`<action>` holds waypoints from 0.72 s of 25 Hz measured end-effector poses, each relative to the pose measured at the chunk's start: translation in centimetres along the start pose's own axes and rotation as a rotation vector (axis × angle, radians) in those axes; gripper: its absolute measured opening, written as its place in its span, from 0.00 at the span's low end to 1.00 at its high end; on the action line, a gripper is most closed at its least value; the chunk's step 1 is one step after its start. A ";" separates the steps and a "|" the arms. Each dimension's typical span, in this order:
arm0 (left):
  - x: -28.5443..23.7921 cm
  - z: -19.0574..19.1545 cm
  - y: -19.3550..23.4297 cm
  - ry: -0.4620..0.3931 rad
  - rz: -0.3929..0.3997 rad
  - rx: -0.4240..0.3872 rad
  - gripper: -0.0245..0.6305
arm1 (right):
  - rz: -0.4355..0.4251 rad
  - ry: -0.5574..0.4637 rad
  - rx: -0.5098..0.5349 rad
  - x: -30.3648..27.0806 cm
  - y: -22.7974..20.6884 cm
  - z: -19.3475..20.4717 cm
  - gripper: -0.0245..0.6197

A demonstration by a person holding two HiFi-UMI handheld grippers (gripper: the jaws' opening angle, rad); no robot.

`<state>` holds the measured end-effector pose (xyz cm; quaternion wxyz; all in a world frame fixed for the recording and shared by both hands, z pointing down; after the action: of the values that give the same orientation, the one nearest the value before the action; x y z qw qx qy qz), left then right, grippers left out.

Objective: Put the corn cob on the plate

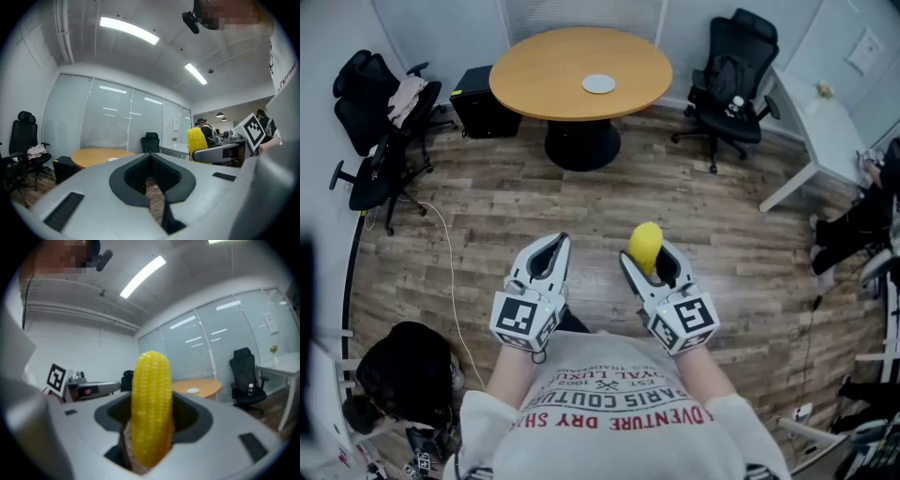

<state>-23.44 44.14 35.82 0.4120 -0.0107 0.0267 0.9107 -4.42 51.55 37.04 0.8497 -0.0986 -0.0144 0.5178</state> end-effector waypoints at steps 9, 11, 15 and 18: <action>-3.2 0.1 -1.1 0.021 0.026 -0.030 0.09 | 0.028 -0.006 -0.027 -0.1 -3.5 0.0 0.45; -4.2 -0.1 -0.4 0.022 0.032 -0.029 0.09 | 0.032 -0.012 -0.045 -0.8 -4.1 -0.2 0.45; -7.1 0.0 1.2 0.027 0.063 -0.015 0.09 | 0.059 -0.002 -0.055 -2.7 -5.6 -0.5 0.45; -10.2 0.3 2.8 0.036 0.094 -0.004 0.09 | 0.088 0.008 -0.059 -4.8 -7.3 -0.7 0.45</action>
<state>-18.82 34.71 36.62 0.3681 -0.0265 0.0328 0.9288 -0.15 43.93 38.05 0.8227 -0.1264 -0.0220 0.5538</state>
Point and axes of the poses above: the fingertips, and each gripper's own axes: x backward along the fingers, y to its left, z out of its underside, the point moved 7 cm from there along x, backward along the fingers, and after that the axes turned 10 degrees about -z, right-handed, at the moved point
